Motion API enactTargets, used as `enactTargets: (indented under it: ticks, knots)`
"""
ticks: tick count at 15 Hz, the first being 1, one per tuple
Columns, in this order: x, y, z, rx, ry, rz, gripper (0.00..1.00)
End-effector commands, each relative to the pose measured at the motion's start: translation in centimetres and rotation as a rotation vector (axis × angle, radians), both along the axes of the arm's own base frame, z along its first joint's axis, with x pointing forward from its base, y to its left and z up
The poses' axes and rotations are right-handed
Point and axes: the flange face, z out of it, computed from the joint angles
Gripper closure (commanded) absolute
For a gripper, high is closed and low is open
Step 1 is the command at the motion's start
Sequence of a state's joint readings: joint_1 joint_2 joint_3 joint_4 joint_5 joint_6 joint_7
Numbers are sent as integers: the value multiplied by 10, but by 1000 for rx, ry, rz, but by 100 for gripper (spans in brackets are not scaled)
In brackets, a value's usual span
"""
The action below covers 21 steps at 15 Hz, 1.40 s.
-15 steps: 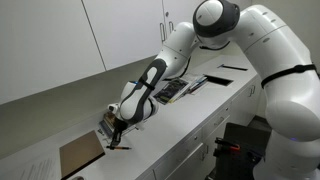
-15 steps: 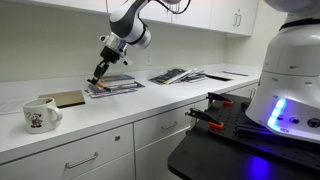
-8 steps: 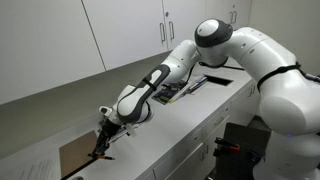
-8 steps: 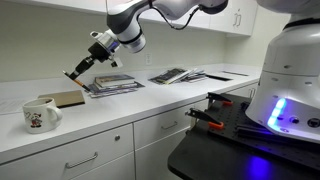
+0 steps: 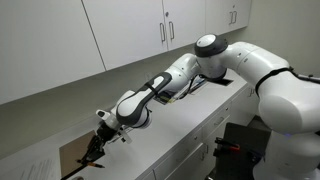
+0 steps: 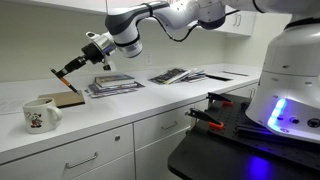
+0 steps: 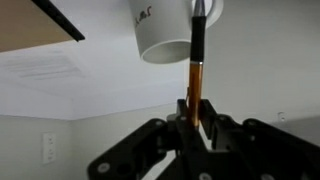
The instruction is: Put the pen inside the mug cup
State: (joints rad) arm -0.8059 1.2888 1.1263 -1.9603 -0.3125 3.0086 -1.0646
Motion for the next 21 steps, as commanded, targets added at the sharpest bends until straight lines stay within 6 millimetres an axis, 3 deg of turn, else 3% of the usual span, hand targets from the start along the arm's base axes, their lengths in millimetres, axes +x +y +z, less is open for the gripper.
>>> enactTargets:
  ticks: [1,7,13,21]
  knots:
    - [11,5,3,88,-59,1,95]
    - [23,27,-6,170,-74,14,95]
    - [27,57,11,226,-99,47,95]
    - [47,74,-27,188,-122,67,95]
